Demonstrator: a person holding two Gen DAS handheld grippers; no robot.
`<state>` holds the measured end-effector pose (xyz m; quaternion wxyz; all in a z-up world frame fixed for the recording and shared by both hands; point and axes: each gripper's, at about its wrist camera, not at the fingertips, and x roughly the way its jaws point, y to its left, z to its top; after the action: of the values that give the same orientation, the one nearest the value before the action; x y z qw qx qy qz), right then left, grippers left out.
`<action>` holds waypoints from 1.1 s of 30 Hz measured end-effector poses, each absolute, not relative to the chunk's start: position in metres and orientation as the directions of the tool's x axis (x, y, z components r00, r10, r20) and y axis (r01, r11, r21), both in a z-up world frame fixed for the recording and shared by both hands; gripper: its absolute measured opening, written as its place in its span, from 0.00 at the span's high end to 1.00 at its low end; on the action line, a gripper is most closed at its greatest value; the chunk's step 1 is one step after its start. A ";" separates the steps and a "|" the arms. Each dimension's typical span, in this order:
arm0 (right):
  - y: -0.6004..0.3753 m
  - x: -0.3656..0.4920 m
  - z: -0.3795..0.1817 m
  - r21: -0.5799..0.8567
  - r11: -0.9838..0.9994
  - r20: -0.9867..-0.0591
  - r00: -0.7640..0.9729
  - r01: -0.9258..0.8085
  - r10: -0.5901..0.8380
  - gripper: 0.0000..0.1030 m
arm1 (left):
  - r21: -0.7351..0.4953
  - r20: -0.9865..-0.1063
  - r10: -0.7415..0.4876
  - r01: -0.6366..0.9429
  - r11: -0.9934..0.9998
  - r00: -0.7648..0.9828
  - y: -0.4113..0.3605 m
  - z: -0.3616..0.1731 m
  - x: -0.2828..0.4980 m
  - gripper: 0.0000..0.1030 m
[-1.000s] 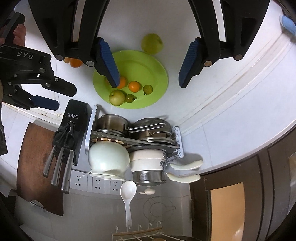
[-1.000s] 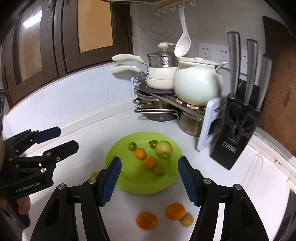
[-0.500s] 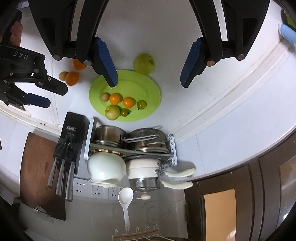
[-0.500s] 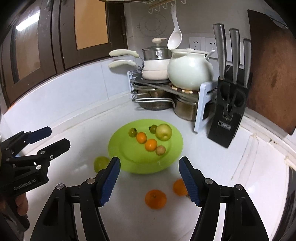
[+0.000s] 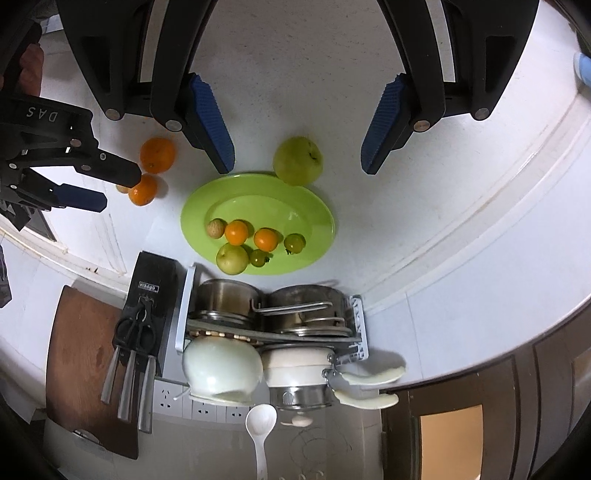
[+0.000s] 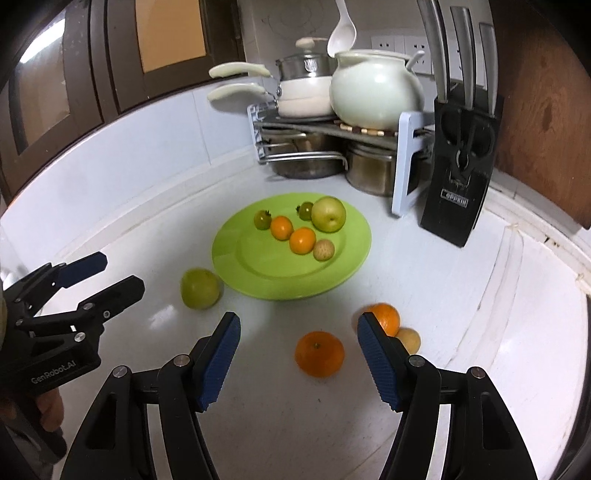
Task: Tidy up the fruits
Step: 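Grasp the green apple with the left tool while the right tool grasps an orange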
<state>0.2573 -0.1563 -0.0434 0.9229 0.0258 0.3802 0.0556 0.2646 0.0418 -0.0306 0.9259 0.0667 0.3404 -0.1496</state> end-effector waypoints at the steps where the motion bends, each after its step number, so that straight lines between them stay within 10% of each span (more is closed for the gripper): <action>1: -0.156 0.259 -0.046 0.092 0.992 -0.703 0.700 -0.082 0.123 0.35 | 0.021 -0.655 -0.231 0.322 0.946 0.720 0.042 -0.034 0.266 0.32; 33: -0.163 0.292 -0.117 0.138 0.990 -0.817 0.567 0.012 0.107 0.46 | 0.030 -0.744 -0.225 0.368 0.929 0.629 0.020 -0.100 0.335 0.38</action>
<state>0.2920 -0.1633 -0.1175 0.8830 0.0639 0.4643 0.0267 0.3348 0.0204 -0.1003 0.8981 0.0900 0.3977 -0.1650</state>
